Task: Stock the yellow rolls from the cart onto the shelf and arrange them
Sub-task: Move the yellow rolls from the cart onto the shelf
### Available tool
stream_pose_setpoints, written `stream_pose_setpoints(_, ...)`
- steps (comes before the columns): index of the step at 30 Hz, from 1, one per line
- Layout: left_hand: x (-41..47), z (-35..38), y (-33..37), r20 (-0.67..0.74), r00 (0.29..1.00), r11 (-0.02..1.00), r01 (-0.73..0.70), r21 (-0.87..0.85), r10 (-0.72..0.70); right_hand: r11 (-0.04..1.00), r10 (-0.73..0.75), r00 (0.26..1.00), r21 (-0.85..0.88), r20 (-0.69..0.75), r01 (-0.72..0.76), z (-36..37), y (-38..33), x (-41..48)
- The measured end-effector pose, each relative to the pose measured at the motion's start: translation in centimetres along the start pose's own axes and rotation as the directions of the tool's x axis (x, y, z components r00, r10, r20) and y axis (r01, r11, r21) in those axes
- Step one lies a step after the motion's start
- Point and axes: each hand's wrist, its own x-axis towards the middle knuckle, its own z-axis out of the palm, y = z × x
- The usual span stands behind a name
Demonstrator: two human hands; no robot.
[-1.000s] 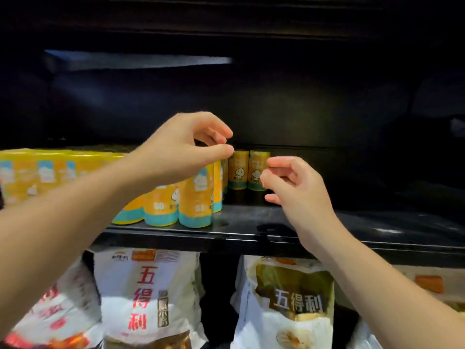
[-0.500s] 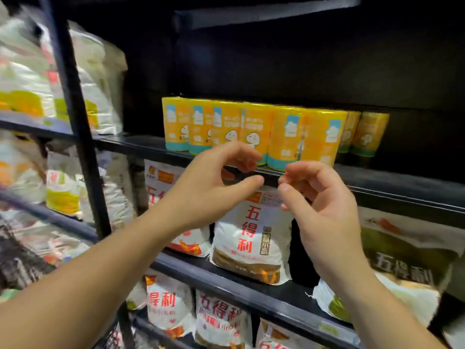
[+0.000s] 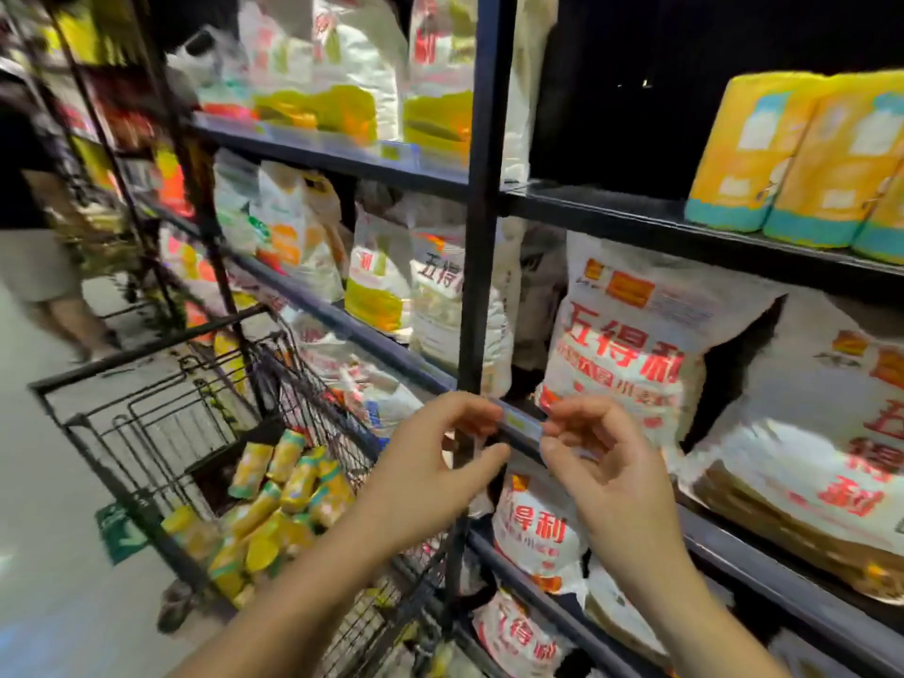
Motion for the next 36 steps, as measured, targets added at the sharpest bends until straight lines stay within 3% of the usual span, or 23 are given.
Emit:
stream_pose_setpoints(7, -4.0, -6.7, -10.8, -0.171, 0.943, 0.957, 0.289, -0.004, -0.285, 0.983, 0.176, 0.975, 0.021, 0.135, -0.180, 8.7, 6.7, 1.6)
stream_pose_setpoints(13, -7.4, -8.7, -19.5, -0.259, 0.815, 0.844, 0.536, 0.001, -0.518, 0.954, 0.298, 0.888, -0.086, 0.350, -0.287, 15.1, 13.6, 3.4)
stream_pose_setpoints(17, -8.5, -9.6, -24.6, -0.283, 0.705, 0.742, 0.669, -0.042, -0.651, 0.927, 0.376, 0.822, -0.192, 0.428, -0.324, 19.4, 18.9, 5.4)
stream_pose_setpoints(22, -7.5, -10.8, -31.6, -0.376, 0.517, 0.596, 0.792, -0.131, -0.770, 0.901, 0.433, 0.737, -0.260, 0.520, -0.346, 24.4, 26.0, 9.5)
stream_pose_setpoints(26, -5.1, -10.6, -36.6, -0.378, 0.431, 0.516, 0.841, -0.160, -0.819, 0.878, 0.479, 0.648, -0.329, 0.593, -0.348, 29.0, 32.7, 13.0)
stream_pose_setpoints(31, -3.9, -10.2, -43.1, -0.408, 0.258, 0.382, 0.887, -0.260, -0.876, 0.833, 0.530, 0.572, -0.511, 0.627, -0.212, 34.8, 40.5, 15.1)
stream_pose_setpoints(34, -4.3, -9.2, -47.2, -0.387, 0.124, 0.255, 0.917, -0.307, -0.914, 0.790, 0.602, 0.458, -0.570, 0.654, -0.226, 38.0, 45.1, 14.8)
stream_pose_setpoints(36, -4.4, -8.5, -49.8, -0.368, 0.097, 0.222, 0.923, -0.314, -0.925, 0.776, 0.618, 0.413, -0.601, 0.669, -0.189, 40.0, 47.5, 14.7)
